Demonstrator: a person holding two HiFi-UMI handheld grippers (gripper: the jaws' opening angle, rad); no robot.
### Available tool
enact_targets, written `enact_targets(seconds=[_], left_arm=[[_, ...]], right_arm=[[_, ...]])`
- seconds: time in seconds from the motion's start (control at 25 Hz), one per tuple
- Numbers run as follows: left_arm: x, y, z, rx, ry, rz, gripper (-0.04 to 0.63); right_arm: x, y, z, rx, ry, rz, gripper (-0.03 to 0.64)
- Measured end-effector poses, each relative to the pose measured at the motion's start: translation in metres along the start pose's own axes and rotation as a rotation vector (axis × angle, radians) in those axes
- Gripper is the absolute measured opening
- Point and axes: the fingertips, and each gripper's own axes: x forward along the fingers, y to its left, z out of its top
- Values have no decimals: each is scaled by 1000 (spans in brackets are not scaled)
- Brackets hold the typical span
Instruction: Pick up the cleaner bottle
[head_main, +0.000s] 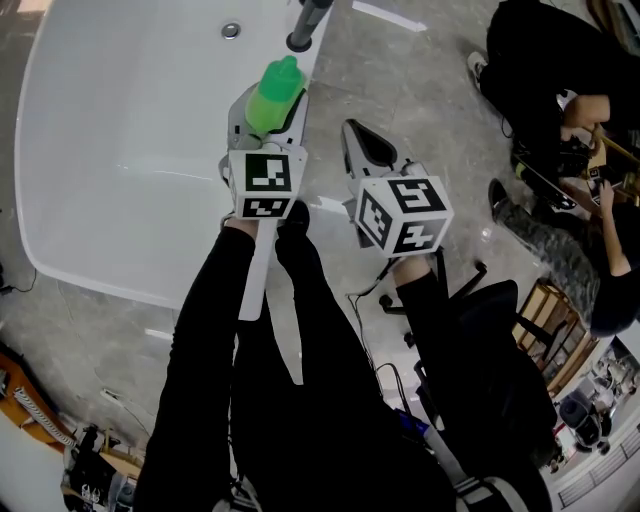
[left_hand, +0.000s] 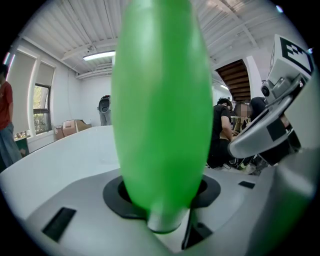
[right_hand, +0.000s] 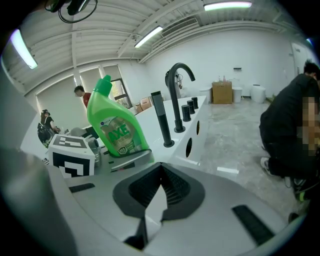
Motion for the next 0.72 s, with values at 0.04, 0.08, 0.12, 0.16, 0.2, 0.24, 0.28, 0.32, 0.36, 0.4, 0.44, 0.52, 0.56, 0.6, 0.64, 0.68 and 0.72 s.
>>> enact_targets(seconds=[0.04, 0.08, 0.12, 0.16, 0.2, 0.24, 0.28, 0.32, 0.36, 0.4, 0.44, 0.52, 0.56, 0.6, 0.64, 0.68, 0.72], left_arm=[[-3, 1, 3, 0, -8, 0, 201], [-7, 3, 7, 0, -15, 2, 201], [-10, 5, 10, 1, -23, 4, 201], [-13, 7, 14, 4, -30, 6, 201], [-17, 9, 18, 5, -37, 8, 201], [-20, 11, 22, 6, -43, 10, 201], [-23, 12, 27, 6, -48, 12, 201], [-27, 13, 32, 6, -53, 14, 199], [-31, 14, 38, 4, -58, 16, 200], [-35, 15, 44, 3, -63, 19, 199], [-39, 17, 50, 1, -69, 22, 199], [-50, 23, 61, -4, -83, 31, 199], [-55, 25, 66, -6, -91, 35, 199], [-62, 27, 69, -9, -99, 38, 199], [-67, 28, 72, -12, -107, 40, 199], [-72, 28, 73, -14, -113, 42, 199], [-76, 27, 73, -16, -118, 43, 199]], right_arm=[[-1, 2, 0, -2, -2, 0, 2], [-2, 5, 1, -4, -5, 1, 2], [-2, 8, 2, -7, -9, 3, 2], [-3, 11, 4, -9, -13, 4, 2], [-5, 14, 6, -11, -18, 5, 2], [-6, 16, 8, -12, -23, 6, 2], [-9, 19, 10, -13, -28, 7, 2], [-11, 21, 13, -14, -32, 8, 2], [-15, 23, 16, -16, -37, 9, 2], [-18, 26, 20, -18, -42, 10, 2], [-21, 29, 24, -20, -47, 11, 2], [-26, 37, 32, -26, -59, 14, 2], [-28, 42, 35, -29, -66, 14, 2], [-30, 46, 37, -33, -71, 15, 2], [-33, 50, 37, -37, -76, 15, 2], [-35, 53, 37, -40, -80, 16, 2], [-36, 54, 36, -43, -85, 18, 2]])
